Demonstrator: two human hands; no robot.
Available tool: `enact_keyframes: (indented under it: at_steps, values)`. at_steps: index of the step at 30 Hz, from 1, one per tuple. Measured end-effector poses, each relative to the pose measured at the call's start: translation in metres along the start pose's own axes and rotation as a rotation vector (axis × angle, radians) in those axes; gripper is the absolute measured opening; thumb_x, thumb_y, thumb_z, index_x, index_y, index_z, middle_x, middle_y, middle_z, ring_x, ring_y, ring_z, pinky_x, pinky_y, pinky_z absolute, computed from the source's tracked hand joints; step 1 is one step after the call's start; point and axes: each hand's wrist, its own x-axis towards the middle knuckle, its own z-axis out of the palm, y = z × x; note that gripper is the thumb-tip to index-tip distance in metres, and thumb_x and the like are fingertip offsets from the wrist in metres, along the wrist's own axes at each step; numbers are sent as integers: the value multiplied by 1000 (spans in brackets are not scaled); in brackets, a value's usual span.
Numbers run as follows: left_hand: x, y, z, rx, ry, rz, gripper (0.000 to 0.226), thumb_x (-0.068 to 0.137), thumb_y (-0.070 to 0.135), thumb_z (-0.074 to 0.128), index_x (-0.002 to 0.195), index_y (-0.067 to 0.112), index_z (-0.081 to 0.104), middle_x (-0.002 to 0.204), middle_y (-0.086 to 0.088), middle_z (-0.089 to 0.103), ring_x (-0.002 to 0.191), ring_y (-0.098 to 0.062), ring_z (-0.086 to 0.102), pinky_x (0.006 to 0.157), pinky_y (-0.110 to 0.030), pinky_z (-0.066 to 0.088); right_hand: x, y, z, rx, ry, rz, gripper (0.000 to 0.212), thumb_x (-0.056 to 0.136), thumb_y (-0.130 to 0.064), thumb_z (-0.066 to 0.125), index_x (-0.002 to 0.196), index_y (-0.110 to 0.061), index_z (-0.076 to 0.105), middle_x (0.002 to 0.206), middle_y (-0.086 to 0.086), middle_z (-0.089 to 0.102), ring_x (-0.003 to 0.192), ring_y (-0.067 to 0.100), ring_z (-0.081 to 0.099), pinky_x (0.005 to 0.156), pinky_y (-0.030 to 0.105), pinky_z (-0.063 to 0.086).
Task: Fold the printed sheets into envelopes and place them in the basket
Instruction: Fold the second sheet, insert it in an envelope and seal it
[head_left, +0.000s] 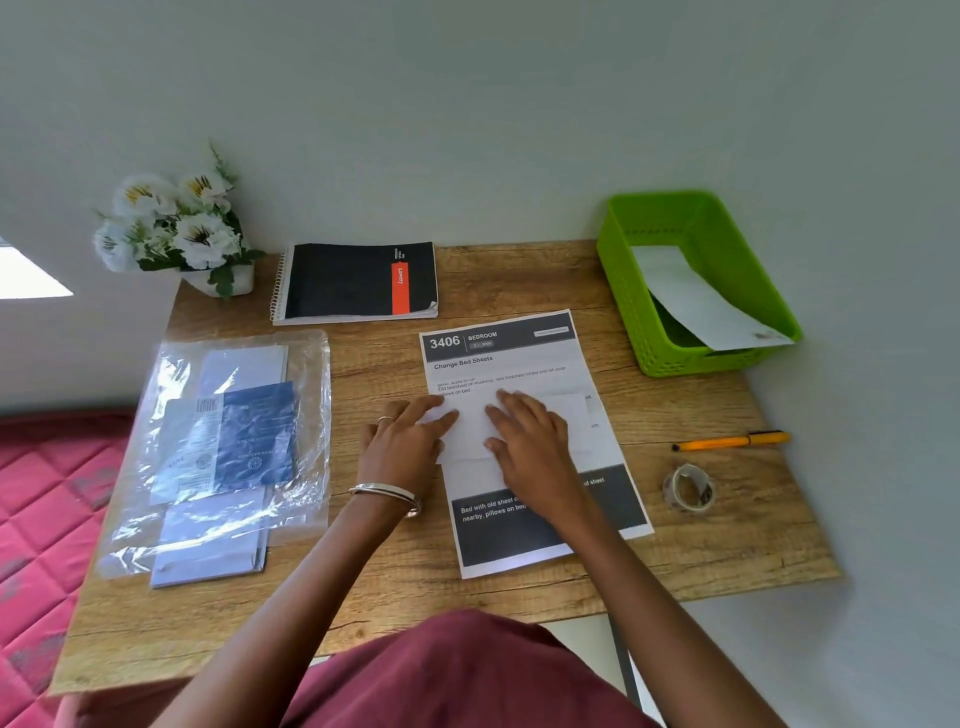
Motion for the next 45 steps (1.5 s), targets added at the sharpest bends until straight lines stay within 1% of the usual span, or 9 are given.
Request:
enact_keyframes:
  at_steps: [7, 11, 16, 21, 24, 28, 33, 38, 45]
  values:
    - [-2, 3, 1, 23, 0, 14, 50, 93, 17, 48, 139, 34, 37, 151, 9, 26, 138, -25, 19, 104, -48, 30, -18, 36, -12, -41, -8, 102, 69, 91, -49, 15, 143, -11, 39, 153, 4, 33, 143, 20, 24, 109, 40, 25]
    - [-2, 3, 1, 13, -6, 19, 51, 93, 16, 49, 139, 33, 36, 151, 8, 25, 138, -26, 18, 105, -50, 31, -24, 51, -22, -42, -34, 188, 57, 98, -42, 31, 145, -10, 33, 154, 4, 28, 145, 21, 20, 110, 42, 22]
    - [-2, 3, 1, 7, -1, 13, 52, 93, 15, 49, 139, 34, 36, 151, 9, 26, 139, -25, 18, 105, -50, 31, -15, 50, -27, 49, -15, 215, 53, 91, -24, 60, 136, 0, 46, 147, 13, 41, 137, 29, 32, 110, 47, 32]
    - [-3, -6, 3, -155, 17, 8, 50, 90, 16, 52, 137, 30, 42, 149, 12, 31, 137, -22, 25, 108, -47, 28, -15, 49, -26, 36, 12, 218, 51, 92, -26, 59, 136, -3, 46, 149, 8, 39, 138, 25, 29, 111, 41, 26]
    - [-19, -14, -1, -324, 167, 34, 46, 85, 8, 59, 129, 18, 53, 143, 3, 43, 129, -22, 40, 105, -40, 36, -18, 43, -29, 24, 78, 205, 43, 94, -25, 55, 133, -7, 51, 148, 7, 40, 138, 25, 30, 108, 42, 23]
    - [-58, -28, -6, -375, 405, -30, 30, 78, 3, 68, 105, 15, 69, 119, -4, 63, 109, -26, 55, 90, -39, 47, -22, 22, -23, 99, 187, 107, 35, 90, -27, 52, 116, -9, 65, 129, 10, 59, 121, 32, 48, 94, 47, 34]
    - [-107, -68, 1, -330, 597, -235, 17, 74, 12, 68, 89, 18, 74, 98, -3, 69, 90, -26, 57, 80, -30, 40, -25, -20, -5, 177, 175, -68, 27, 85, -28, 58, 102, -13, 72, 111, 7, 68, 105, 30, 59, 83, 45, 41]
    - [-148, -107, 7, -315, 625, -392, 18, 68, 19, 65, 84, 21, 74, 92, -2, 68, 85, -28, 60, 75, -39, 45, -30, -68, 11, 243, 155, -223, 23, 80, -27, 63, 96, -15, 73, 103, 2, 69, 104, 21, 54, 79, 39, 36]
    - [-182, -171, 0, -182, 548, -278, 24, 71, 31, 54, 92, 30, 65, 100, 3, 67, 89, -25, 59, 74, -47, 49, -33, -149, 34, 272, 79, -482, 28, 82, -38, 53, 93, -19, 72, 96, -1, 67, 95, 16, 47, 78, 37, 38]
